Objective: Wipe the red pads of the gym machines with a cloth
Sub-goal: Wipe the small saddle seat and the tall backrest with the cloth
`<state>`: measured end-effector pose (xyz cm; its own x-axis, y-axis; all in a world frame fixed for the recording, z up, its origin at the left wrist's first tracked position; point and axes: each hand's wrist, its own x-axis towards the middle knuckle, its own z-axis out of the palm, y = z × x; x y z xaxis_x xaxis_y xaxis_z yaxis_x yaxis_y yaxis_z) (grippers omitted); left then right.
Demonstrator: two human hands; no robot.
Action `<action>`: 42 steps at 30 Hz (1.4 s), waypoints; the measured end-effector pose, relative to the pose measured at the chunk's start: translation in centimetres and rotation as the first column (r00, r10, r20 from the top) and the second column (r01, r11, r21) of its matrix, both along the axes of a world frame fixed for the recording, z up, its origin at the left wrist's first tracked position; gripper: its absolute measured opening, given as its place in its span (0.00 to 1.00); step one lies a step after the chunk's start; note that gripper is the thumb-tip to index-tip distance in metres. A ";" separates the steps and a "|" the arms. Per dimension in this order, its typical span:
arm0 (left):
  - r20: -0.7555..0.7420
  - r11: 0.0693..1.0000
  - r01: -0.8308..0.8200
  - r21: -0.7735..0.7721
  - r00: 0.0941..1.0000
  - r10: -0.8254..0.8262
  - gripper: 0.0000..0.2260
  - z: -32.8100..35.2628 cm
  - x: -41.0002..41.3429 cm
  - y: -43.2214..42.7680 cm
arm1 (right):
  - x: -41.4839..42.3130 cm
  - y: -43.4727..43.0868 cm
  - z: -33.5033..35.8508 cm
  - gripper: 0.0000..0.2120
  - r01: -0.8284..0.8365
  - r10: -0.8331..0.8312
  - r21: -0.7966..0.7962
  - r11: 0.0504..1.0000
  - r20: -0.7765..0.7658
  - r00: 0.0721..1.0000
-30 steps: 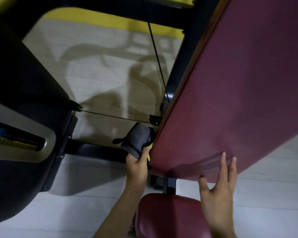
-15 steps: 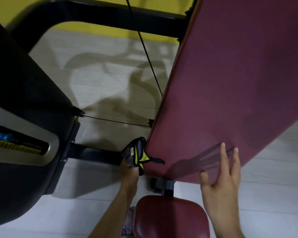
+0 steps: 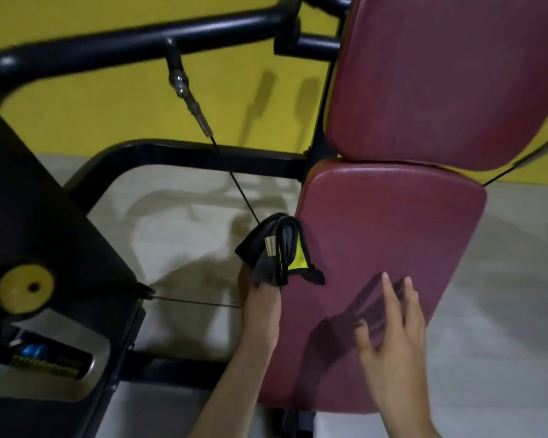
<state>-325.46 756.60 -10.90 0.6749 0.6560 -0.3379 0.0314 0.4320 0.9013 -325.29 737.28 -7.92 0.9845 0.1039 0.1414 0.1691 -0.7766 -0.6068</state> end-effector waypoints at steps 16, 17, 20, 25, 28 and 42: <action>-0.115 0.996 0.010 0.092 0.993 0.001 0.12 5.0 -0.8 -0.1 | 0.4 -0.4 2.4 0.53 -0.071 0.044 -0.188 0.980 -0.146 0.988; -0.022 0.990 0.027 0.141 0.999 -0.024 0.13 7.1 0.3 0.4 | 0.4 -0.3 2.6 0.53 -0.077 0.046 -0.193 0.978 -0.161 0.986; 0.372 0.985 0.098 0.141 0.917 -0.145 0.17 14.1 4.5 1.9 | 0.5 -0.2 2.7 0.54 -0.080 0.045 -0.204 0.976 -0.170 0.984; 0.379 0.969 0.108 0.221 0.906 -0.188 0.16 14.1 4.3 2.0 | 0.8 -0.9 2.7 0.59 -0.069 0.038 -0.254 0.965 -0.126 0.991; 0.209 0.971 -0.010 0.238 0.977 -0.041 0.16 11.1 2.7 1.4 | 1.2 -1.5 2.0 0.60 -0.104 0.073 -0.257 0.961 -0.127 0.989; 0.273 0.961 0.045 0.271 0.954 -0.121 0.13 13.6 3.8 0.6 | 1.1 -1.8 2.1 0.48 -0.145 0.116 -0.207 0.967 -0.145 0.983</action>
